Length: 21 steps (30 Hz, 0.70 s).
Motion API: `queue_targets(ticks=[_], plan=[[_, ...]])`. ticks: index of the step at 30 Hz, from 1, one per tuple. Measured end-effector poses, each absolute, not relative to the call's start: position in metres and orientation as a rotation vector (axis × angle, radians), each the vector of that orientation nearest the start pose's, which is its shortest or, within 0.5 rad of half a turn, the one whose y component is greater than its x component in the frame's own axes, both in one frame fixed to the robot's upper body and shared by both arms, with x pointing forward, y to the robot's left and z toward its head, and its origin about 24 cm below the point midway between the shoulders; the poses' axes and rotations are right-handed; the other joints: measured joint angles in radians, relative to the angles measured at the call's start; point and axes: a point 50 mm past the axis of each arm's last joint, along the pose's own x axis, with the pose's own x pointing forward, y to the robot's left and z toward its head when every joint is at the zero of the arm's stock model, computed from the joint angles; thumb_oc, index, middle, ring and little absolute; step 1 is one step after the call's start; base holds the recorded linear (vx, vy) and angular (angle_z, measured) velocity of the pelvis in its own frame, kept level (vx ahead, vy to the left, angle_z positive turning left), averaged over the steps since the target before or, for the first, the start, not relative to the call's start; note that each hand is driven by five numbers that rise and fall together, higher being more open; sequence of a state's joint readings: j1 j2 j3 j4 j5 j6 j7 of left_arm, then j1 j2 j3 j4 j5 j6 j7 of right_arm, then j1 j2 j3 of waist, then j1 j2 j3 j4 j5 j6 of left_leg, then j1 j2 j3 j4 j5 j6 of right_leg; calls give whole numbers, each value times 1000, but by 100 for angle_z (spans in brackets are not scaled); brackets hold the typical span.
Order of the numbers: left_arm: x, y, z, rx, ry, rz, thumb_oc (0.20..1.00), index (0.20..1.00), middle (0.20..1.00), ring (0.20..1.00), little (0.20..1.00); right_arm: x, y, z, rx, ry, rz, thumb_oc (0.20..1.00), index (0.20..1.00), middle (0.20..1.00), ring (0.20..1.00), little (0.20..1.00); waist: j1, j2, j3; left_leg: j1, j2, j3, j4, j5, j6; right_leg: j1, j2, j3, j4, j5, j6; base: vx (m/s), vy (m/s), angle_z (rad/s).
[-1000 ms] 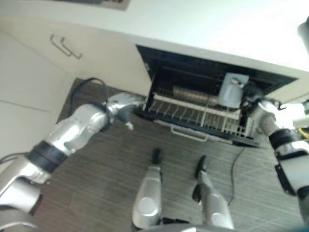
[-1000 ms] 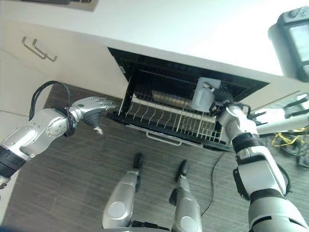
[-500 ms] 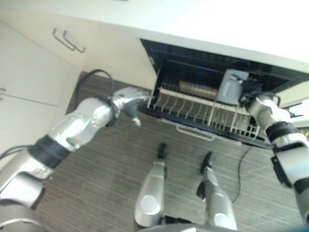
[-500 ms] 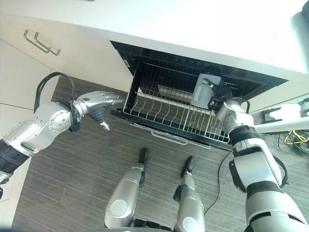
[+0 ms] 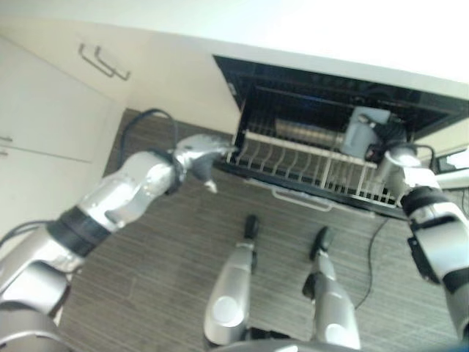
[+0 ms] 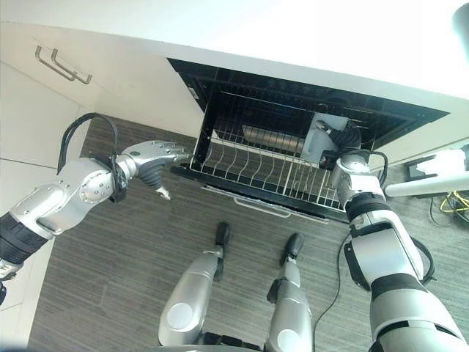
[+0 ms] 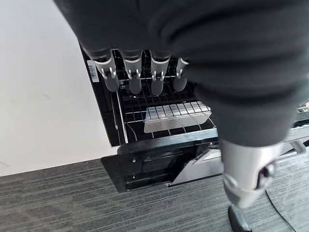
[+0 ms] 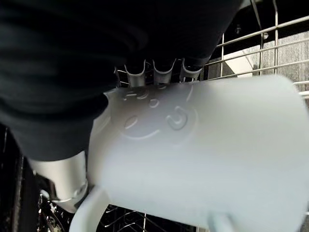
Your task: Place the dishes in the dishwasher.
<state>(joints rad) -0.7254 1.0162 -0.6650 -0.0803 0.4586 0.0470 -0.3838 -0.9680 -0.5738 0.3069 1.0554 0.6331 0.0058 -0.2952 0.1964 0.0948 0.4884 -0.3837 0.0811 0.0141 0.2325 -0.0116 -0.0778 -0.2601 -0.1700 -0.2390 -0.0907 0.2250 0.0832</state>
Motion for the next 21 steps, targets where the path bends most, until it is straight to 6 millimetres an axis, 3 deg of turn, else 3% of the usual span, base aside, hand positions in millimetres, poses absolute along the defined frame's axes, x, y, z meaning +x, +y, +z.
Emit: queue_targets(ticks=[4,14,16,18,21], plan=[[312,160,187,1701,-256,-624,1000,1000,1000,1000,1000,389,-281,144,-251,104,-512,1000,1000,1000,1000,1000,-2,2,1,-1,-7,7,0,-1,2,-4,-9,7,0,0,0,-17,11,-2],[307,148,195,1710,-307,-635,1000,1000,1000,1000,1000,387,-285,146,-238,89,-586,1000,1000,1000,1000,1000,0,3,1,-5,-8,18,-1,-2,4,-12,-11,12,0,7,11,-27,4,-1],[308,149,194,1711,-286,-637,1000,1000,1000,1000,1000,389,-282,151,-172,53,-587,1000,1000,1000,1000,1000,-1,3,1,-3,-8,19,-2,-2,4,-11,-11,12,0,7,11,0,0,0],[308,150,191,1699,-263,-639,1000,1000,1000,1000,1000,392,-262,169,-25,-87,-558,1000,1000,1000,1000,1000,-9,4,1,1,-8,21,-2,-2,4,-8,-11,12,0,7,11,-12,34,-2],[307,156,187,1670,-234,-617,1000,1000,1000,1000,1000,386,-235,162,235,-189,-511,1000,1000,1000,1000,1000,-22,5,1,7,-9,23,-3,-2,4,-5,-11,13,0,10,10,0,11,0]])
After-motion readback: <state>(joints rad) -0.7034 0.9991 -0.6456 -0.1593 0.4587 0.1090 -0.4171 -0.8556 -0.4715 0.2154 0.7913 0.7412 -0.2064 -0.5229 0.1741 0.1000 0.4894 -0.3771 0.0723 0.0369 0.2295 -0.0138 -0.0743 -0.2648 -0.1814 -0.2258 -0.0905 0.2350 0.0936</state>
